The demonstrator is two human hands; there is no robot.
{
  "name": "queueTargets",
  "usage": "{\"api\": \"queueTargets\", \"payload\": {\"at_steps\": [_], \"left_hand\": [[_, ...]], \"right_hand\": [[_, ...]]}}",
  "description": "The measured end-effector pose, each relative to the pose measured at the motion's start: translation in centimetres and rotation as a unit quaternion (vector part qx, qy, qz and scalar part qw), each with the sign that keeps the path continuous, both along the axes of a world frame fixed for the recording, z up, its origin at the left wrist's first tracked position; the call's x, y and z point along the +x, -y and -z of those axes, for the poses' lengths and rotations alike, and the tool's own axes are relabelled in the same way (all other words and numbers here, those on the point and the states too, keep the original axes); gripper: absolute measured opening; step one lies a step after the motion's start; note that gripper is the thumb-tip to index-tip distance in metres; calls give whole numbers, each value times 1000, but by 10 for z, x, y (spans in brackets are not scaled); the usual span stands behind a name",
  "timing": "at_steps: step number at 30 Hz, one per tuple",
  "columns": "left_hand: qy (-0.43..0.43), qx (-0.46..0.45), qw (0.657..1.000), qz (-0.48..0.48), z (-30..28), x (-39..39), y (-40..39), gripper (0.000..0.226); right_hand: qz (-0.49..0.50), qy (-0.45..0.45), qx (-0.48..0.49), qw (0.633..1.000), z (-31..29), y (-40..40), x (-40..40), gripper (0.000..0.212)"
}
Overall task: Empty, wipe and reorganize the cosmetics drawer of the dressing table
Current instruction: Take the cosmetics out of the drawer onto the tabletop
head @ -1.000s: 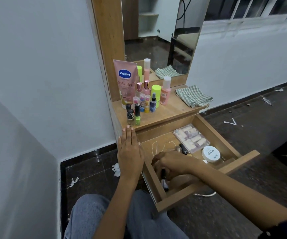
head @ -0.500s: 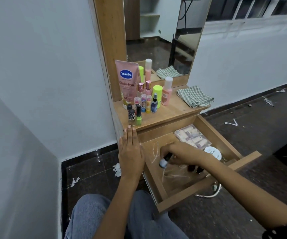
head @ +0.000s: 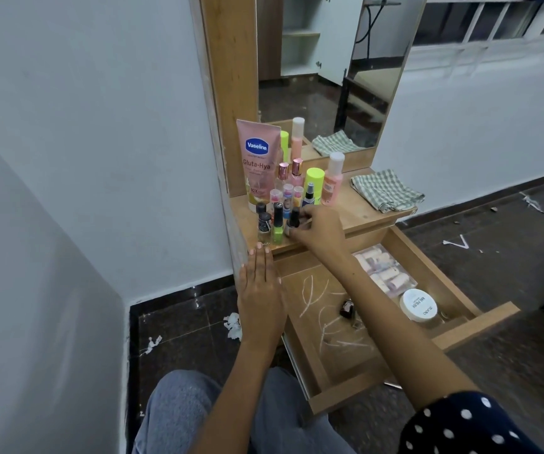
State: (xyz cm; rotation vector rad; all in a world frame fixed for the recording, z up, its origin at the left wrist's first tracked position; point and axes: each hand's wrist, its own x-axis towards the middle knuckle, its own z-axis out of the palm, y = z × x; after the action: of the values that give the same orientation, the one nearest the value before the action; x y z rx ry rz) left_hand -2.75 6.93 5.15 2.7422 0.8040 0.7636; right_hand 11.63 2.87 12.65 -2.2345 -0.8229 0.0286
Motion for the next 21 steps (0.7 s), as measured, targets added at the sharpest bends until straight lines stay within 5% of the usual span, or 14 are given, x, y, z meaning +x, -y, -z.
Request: {"api": "queueTargets", "payload": {"at_steps": [10, 16, 21], "left_hand": [[14, 0, 1000, 3, 9, 3, -2, 55], [25, -13, 1000, 5, 8, 3, -2, 54], [29, -14, 999, 4, 6, 1, -1, 55]], "right_hand": [[-19, -26, 28, 999, -1, 51, 9, 38], [-78, 30, -263, 961, 9, 103, 9, 20], [27, 4, -398, 917, 41, 92, 9, 42]]}}
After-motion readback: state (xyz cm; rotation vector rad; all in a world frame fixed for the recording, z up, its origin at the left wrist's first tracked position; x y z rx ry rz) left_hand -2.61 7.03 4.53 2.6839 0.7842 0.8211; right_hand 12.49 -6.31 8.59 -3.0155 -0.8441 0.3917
